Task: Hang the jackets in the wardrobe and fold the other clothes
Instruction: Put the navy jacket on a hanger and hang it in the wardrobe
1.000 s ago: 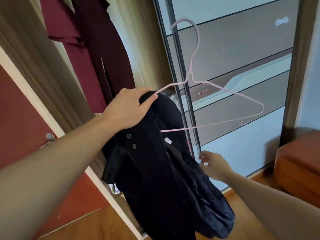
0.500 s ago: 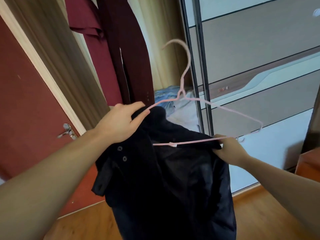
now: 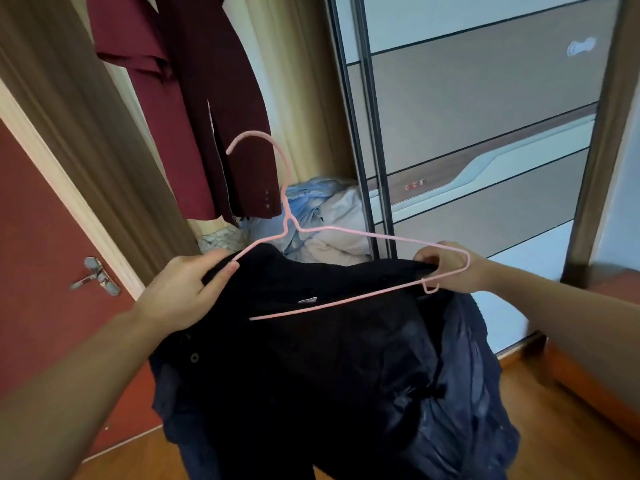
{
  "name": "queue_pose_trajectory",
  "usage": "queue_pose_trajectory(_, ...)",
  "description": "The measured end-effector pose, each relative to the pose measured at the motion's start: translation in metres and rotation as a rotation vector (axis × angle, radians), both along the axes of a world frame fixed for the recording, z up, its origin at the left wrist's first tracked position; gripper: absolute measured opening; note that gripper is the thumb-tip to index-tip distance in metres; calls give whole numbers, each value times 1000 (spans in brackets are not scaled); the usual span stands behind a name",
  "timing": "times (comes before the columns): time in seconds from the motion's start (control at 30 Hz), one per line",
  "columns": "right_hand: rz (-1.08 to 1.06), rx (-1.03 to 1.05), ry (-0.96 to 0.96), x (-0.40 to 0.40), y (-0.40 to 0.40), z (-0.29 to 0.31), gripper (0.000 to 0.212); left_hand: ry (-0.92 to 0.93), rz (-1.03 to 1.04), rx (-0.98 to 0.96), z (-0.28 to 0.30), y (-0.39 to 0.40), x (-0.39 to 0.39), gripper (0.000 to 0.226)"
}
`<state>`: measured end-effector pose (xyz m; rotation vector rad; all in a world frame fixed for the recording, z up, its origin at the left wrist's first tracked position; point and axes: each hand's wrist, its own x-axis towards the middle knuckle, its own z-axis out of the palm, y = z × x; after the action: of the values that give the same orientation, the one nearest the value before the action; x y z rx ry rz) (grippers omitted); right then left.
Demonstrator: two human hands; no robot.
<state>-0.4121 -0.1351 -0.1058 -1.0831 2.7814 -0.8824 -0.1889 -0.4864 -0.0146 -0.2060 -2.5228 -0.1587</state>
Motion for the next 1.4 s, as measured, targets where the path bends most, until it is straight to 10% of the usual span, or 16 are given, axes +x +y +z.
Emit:
queue_pose_trajectory(0.27, 132, -58, -91, -8, 34, 80, 5, 29, -62, -21, 9, 4, -1, 44)
queue_pose_trajectory(0.8, -283, 465, 686, 30, 36, 145, 40, 156, 207, -184, 29, 70, -42, 34)
queue_pose_trajectory(1.4, -365, 240, 331, 69, 17, 197, 41, 303, 277, -95, 55, 89, -53, 34)
